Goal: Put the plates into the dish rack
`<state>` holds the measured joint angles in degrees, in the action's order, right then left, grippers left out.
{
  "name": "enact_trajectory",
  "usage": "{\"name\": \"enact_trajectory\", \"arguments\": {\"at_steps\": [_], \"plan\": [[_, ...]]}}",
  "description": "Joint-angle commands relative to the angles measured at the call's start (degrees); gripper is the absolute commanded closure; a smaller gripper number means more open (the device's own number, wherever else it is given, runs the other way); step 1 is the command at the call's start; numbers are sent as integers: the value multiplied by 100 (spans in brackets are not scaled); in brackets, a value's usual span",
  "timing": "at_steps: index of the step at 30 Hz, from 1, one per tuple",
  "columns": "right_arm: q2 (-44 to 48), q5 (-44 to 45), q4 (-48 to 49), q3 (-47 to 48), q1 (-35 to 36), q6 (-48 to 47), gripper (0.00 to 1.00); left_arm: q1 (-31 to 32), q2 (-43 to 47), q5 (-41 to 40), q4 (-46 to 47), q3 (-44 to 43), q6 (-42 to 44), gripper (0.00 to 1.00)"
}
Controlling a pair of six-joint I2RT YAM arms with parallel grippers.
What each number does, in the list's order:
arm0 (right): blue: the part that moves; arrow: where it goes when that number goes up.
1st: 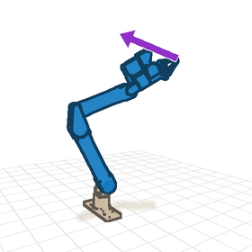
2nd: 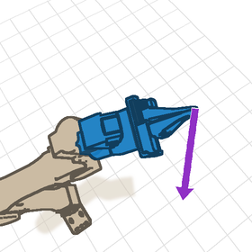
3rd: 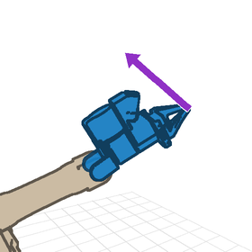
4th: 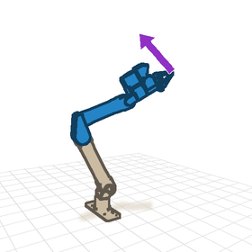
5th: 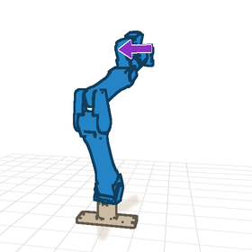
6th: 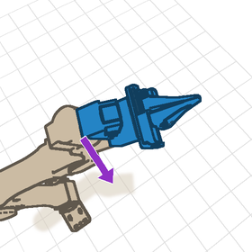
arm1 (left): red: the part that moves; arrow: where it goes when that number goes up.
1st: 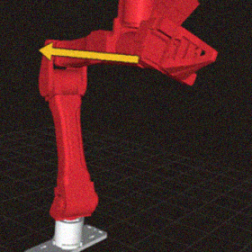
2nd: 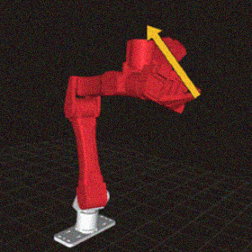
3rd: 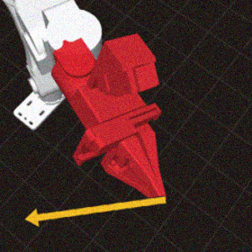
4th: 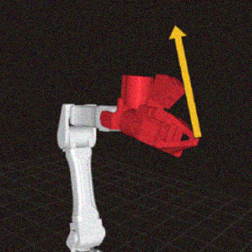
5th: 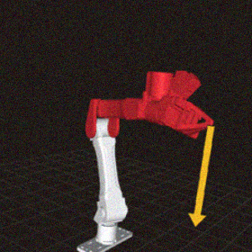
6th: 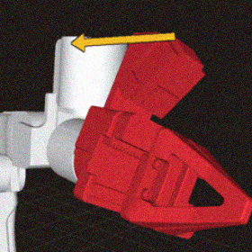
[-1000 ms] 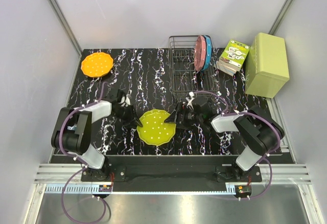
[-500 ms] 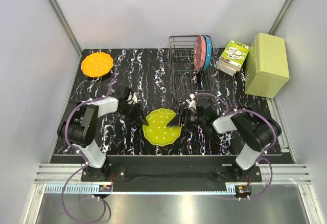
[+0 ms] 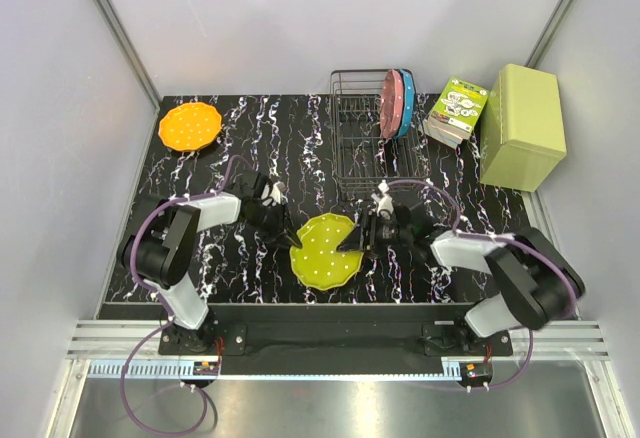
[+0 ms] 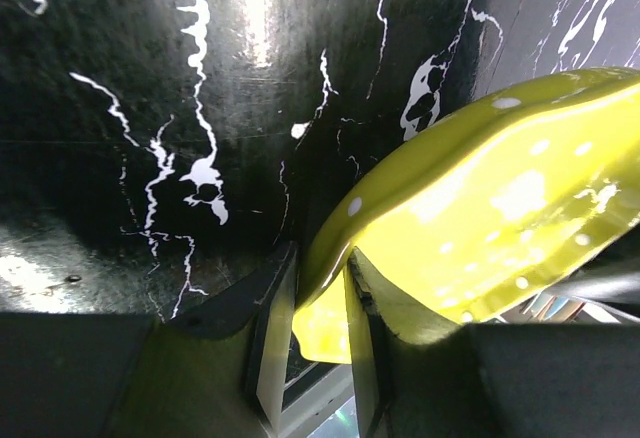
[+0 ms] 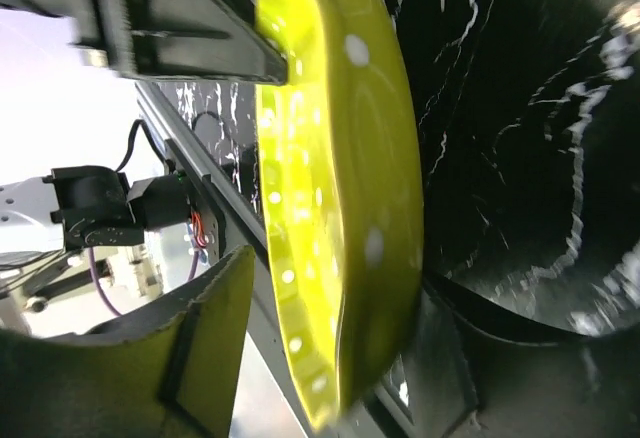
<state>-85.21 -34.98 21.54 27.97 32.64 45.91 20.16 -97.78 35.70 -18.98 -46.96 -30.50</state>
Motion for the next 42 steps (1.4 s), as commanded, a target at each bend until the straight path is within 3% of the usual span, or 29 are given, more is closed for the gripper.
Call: {"name": "enact_trajectory", "arguments": {"at_steps": [1, 4, 6, 15, 16, 19, 20, 24, 26, 28, 34, 37, 38, 42], "plan": [[874, 53, -1133, 438, -293, -662, 38, 49, 48, -467, -62, -33, 185, 68], [1033, 123, -1135, 280, -329, -645, 49, 49, 22, -468, 0, -94, 246, 67], [858, 158, -600, 192, -320, -514, 53, 49, -13, -450, 26, -146, 281, 67], [136, 53, -300, 465, -224, -838, 49, 102, 22, -415, 131, -182, 291, 65], [162, 62, -273, 438, -180, -838, 53, 102, 39, -415, 132, -191, 282, 65], [346, 53, -282, 403, -153, -873, 80, 111, 66, -397, 140, -182, 299, 64], [373, 88, -325, 411, -153, -917, 100, 111, 57, -397, 175, -173, 308, 64], [592, -149, -833, 874, -197, -1267, 100, 111, 48, -493, 10, -444, 509, 59], [865, -10, -1983, 1271, -214, -1845, 100, 102, 250, -599, -401, -821, 755, 56], [1084, 157, -3140, 1973, -232, -2260, 100, 58, 565, -976, -737, -1295, 1185, 52], [1323, 606, -4833, 3942, -232, -3219, 100, -723, 1689, -1785, -1748, -2508, 1784, 45], [1201, 975, -5230, 4918, -241, -3395, 100, -1075, 2025, -2846, -1750, -2878, 1890, 42], [1147, 1298, -5239, 5129, -232, -3404, 100, -1102, 2043, -3546, -1740, -2967, 1951, 42], [630, 2546, -4916, 6183, -241, -3728, 100, -1102, 2104, -5062, -1626, -3205, 1873, 43]]}}
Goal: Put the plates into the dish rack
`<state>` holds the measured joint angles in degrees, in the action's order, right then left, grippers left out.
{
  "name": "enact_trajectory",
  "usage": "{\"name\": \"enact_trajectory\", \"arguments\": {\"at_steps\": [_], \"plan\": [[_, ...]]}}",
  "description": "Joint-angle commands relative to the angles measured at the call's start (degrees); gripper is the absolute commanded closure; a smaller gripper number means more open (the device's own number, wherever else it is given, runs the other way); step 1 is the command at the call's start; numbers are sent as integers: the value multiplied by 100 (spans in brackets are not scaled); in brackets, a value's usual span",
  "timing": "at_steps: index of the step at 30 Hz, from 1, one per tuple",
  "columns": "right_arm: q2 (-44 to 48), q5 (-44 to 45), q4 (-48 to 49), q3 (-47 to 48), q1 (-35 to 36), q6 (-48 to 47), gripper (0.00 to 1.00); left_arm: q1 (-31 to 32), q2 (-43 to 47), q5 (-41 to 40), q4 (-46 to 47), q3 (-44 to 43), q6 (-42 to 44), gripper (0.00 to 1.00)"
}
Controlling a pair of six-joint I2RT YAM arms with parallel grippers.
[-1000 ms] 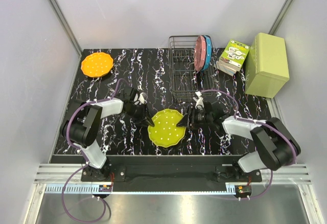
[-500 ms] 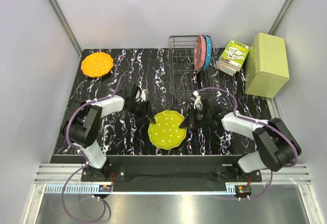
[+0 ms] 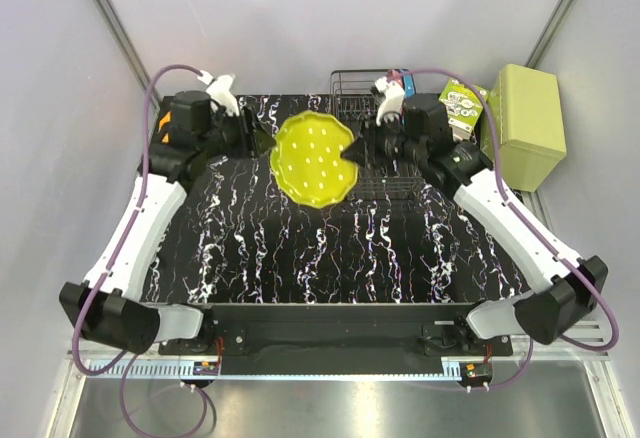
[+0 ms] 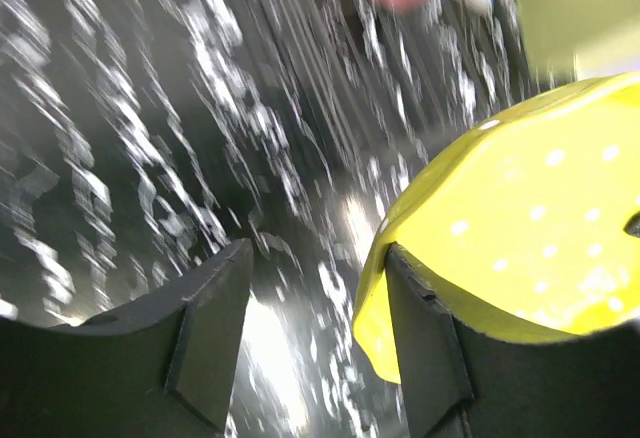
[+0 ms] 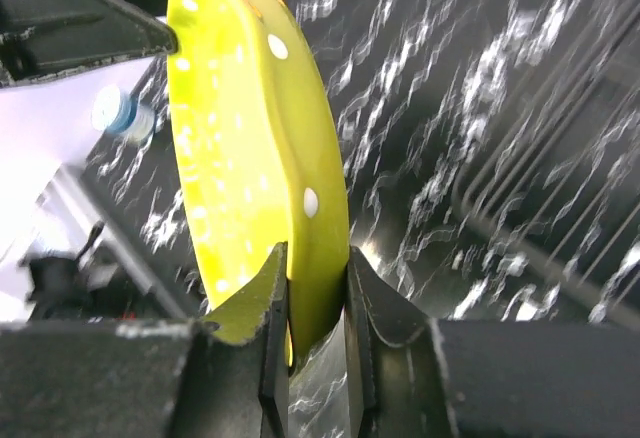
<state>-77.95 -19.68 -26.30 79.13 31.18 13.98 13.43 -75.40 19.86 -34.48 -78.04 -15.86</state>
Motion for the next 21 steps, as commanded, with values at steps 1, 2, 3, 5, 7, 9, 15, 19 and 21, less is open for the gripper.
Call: {"name": "enact_trajectory", "arguments": {"at_steps": [1, 2, 3, 5, 7, 9, 15, 19, 21], "plan": [[-341, 1341, -25, 1208, -86, -676, 100, -429, -90, -3619, 2, -80, 399, 43], [-491, 2232, 89, 1340, -94, -703, 100, -429, -37, -3873, 29, -71, 321, 42], [-632, 2737, 264, 1637, -86, -703, 100, -429, 59, -3980, 46, -45, 233, 42], [-1115, 3947, 511, 1938, -103, -773, 100, -429, 156, -4147, 64, 60, 23, 42], [-1545, 4696, 985, 2290, -103, -1010, 100, -429, 323, -4174, 99, 244, -57, 42], [-1984, 5174, 1232, 2755, -129, -1020, 100, -429, 507, -4165, 169, 412, -84, 42], [-2820, 6097, 1837, 3503, -130, -1371, 100, -429, 789, -4122, 442, 948, -49, 41], [-3270, 6678, 2129, 3732, -138, -1793, 100, -429, 798, -3920, 460, 984, -136, 40], [-3419, 6784, 2349, 3767, -138, -1977, 100, -429, 790, -3832, 495, 1010, -137, 40]]}}
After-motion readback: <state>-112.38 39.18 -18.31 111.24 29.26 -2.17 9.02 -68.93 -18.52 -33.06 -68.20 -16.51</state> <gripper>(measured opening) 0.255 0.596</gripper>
